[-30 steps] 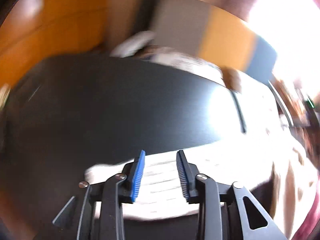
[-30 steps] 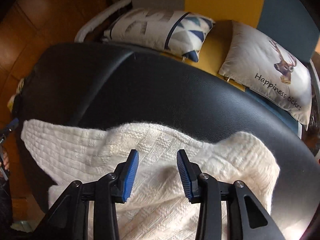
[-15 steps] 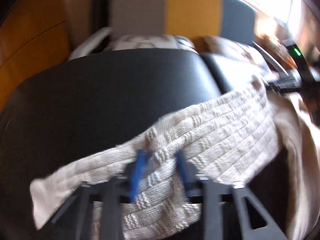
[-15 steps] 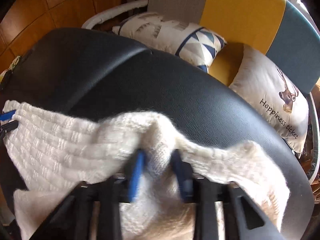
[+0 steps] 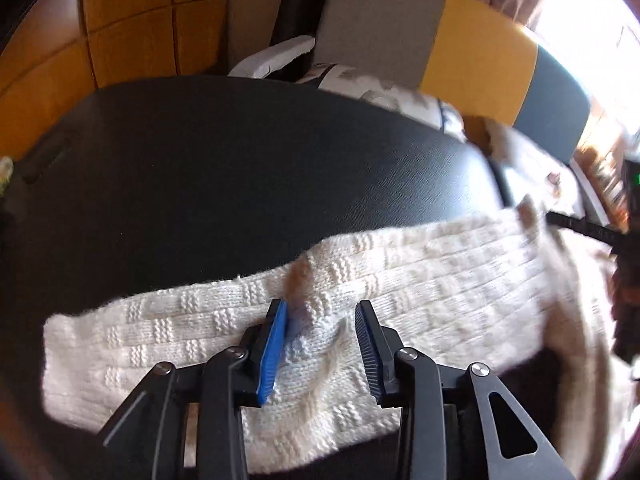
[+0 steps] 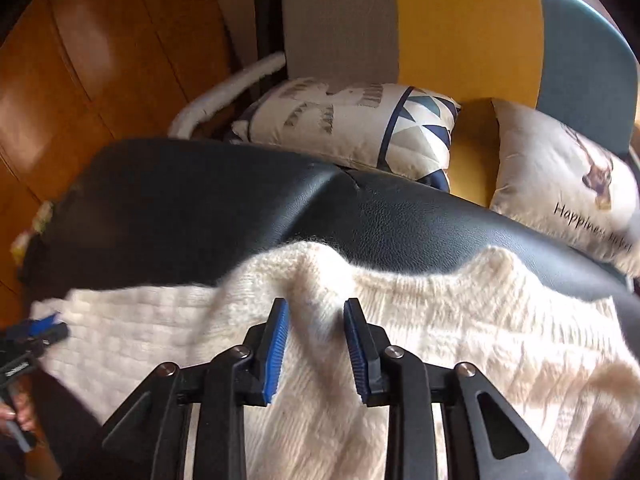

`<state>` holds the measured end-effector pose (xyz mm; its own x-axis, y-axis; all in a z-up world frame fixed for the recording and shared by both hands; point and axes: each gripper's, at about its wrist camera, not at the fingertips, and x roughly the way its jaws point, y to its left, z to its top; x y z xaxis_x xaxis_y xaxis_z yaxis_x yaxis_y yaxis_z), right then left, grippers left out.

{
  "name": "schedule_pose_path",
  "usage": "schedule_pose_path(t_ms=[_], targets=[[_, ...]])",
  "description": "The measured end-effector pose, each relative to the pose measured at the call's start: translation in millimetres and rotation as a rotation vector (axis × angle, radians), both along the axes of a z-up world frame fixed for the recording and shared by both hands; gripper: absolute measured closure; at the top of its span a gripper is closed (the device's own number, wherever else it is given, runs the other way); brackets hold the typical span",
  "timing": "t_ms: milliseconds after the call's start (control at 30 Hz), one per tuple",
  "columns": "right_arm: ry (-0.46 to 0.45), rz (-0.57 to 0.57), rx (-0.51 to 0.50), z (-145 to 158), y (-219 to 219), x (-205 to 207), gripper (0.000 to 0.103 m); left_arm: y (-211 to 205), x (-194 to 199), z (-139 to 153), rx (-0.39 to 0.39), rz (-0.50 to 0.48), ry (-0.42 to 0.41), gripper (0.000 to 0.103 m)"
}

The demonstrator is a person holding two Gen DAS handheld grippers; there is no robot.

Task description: Fold clothes

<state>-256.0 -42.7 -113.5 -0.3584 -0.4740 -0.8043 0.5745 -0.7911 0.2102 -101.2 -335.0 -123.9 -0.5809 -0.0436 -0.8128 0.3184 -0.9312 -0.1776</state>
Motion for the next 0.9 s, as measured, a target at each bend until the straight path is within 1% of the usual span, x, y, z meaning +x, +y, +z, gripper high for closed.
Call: schedule_pose_path(t_ms=[67, 133, 200, 267, 333, 400, 433, 467, 533, 567, 600, 700, 733, 767, 800, 833, 867, 900], targets=[[-0.012, -0.02, -0.041, 12, 28, 7, 0.074, -3, 17, 8, 0.011, 0.017, 0.027, 0.063], [-0.032, -0.061, -0.074, 22, 64, 10, 0.073, -1, 27, 18, 0.03, 0.006, 0.053, 0.059], [-0.029, -0.121, -0.059, 31, 107, 11, 0.071, 2, 41, 28, 0.042, -0.016, 0.079, 0.055], [-0.013, -0.186, -0.013, 38, 150, 7, 0.066, 9, 22, 35, 0.039, -0.064, 0.098, 0.053], [-0.004, -0.242, 0.029, 41, 187, -2, 0.058, 33, 1, 44, 0.033, -0.126, 0.113, 0.053], [-0.018, -0.26, 0.06, 39, 209, -19, 0.053, 53, -24, 56, 0.033, -0.209, 0.132, 0.053], [-0.028, -0.264, 0.074, 37, 219, -28, 0.05, 71, -43, 59, 0.032, -0.256, 0.145, 0.053], [-0.044, -0.254, 0.094, 33, 222, -35, 0.05, 92, -56, 60, 0.027, -0.307, 0.156, 0.052], [-0.089, -0.201, 0.143, 19, 216, -48, 0.045, 124, -97, 59, 0.009, -0.402, 0.169, 0.051], [-0.111, -0.174, 0.168, 12, 212, -54, 0.045, 138, -119, 53, 0.008, -0.447, 0.162, 0.051], [-0.133, -0.147, 0.192, 5, 209, -61, 0.045, 158, -124, 56, 0.012, -0.492, 0.153, 0.051], [-0.199, -0.067, 0.266, -16, 200, -80, 0.045, 204, -163, 47, 0.026, -0.614, 0.122, 0.051], [-0.221, -0.04, 0.29, -23, 197, -86, 0.045, 220, -166, 43, 0.014, -0.65, 0.098, 0.051], [-0.202, -0.016, 0.316, -25, 192, -87, 0.045, 233, -171, 35, -0.008, -0.671, 0.067, 0.051], [-0.144, 0.004, 0.344, -22, 186, -82, 0.05, 247, -175, 27, -0.03, -0.692, 0.036, 0.051], [-0.063, 0.022, 0.401, -20, 178, -73, 0.066, 255, -180, 16, -0.049, -0.691, 0.003, 0.051], [0.042, 0.037, 0.486, -18, 170, -63, 0.075, 262, -185, 5, -0.068, -0.69, -0.03, 0.051], [0.179, 0.05, 0.613, -18, 160, -51, 0.079, 267, -192, -5, -0.094, -0.673, -0.052, 0.051]])
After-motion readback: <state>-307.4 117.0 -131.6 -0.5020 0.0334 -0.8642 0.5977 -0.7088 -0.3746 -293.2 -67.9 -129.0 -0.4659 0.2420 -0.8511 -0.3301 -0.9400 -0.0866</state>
